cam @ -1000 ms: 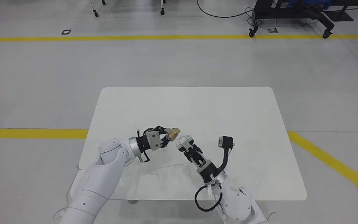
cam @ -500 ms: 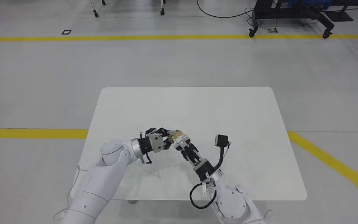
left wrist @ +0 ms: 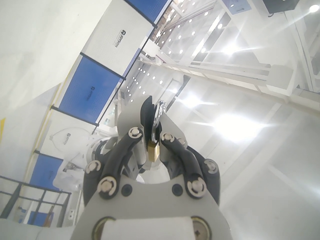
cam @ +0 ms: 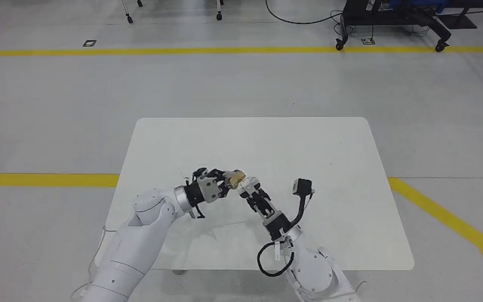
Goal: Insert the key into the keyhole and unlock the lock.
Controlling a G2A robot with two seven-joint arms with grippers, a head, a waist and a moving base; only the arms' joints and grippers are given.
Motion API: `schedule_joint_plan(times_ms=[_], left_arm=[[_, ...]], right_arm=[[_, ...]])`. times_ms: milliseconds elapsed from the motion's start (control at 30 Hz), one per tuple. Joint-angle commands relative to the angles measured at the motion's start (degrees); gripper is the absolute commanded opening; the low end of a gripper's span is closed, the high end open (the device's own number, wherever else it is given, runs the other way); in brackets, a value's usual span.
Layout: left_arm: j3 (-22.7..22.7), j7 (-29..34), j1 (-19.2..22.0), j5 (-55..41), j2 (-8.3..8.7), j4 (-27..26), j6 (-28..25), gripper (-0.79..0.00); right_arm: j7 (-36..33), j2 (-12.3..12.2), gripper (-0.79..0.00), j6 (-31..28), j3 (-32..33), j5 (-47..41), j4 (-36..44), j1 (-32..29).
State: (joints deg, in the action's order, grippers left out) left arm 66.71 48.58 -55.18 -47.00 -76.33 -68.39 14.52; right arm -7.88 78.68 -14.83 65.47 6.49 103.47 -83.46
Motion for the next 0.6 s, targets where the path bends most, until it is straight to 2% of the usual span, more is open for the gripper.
schedule_joint_plan(times_ms=[0,67,200,233,267,300,400,567], left_arm=[[0.7,-3.6,-1.4,3.1,0.07,-2.0,-8.2,-0.785],[1.0,-6.2,-2.8,5.6,0.13,-3.9,-13.4,-0.785],[1.4,-10.2,-5.2,11.1,0.29,-7.4,-21.7,-0.785],[1.4,-11.4,-5.8,13.4,0.35,-8.3,-23.8,-0.785],[1.4,-12.5,-6.4,15.2,0.38,-9.1,-25.7,-0.785],[1.4,-12.5,-6.4,15.2,0.38,-9.1,-25.7,-0.785],[1.4,-12.5,-6.4,15.2,0.38,-9.1,-25.7,-0.785],[1.4,-12.5,-6.4,15.2,0.38,-9.1,-25.7,-0.785]], right_arm=[[-1.5,-0.2,-0.736,-0.9,1.0,-1.5,1.0,-1.1],[-4.3,-0.5,-0.619,-1.3,1.8,-3.1,2.0,-2.0],[-9.5,-1.2,-0.591,-3.0,4.6,-8.2,3.8,-4.2],[-10.3,-1.4,-0.551,-3.1,5.3,-9.0,4.2,-4.7],[-10.8,-1.5,-0.459,-3.0,5.9,-9.7,4.6,-5.3],[-11.2,-1.6,0.0,-2.4,6.5,-10.5,5.0,-5.8],[-13.7,-1.9,0.0,-0.1,7.5,-11.4,6.1,-6.4],[-13.7,-1.9,0.0,-0.1,7.5,-11.4,6.1,-6.4]])
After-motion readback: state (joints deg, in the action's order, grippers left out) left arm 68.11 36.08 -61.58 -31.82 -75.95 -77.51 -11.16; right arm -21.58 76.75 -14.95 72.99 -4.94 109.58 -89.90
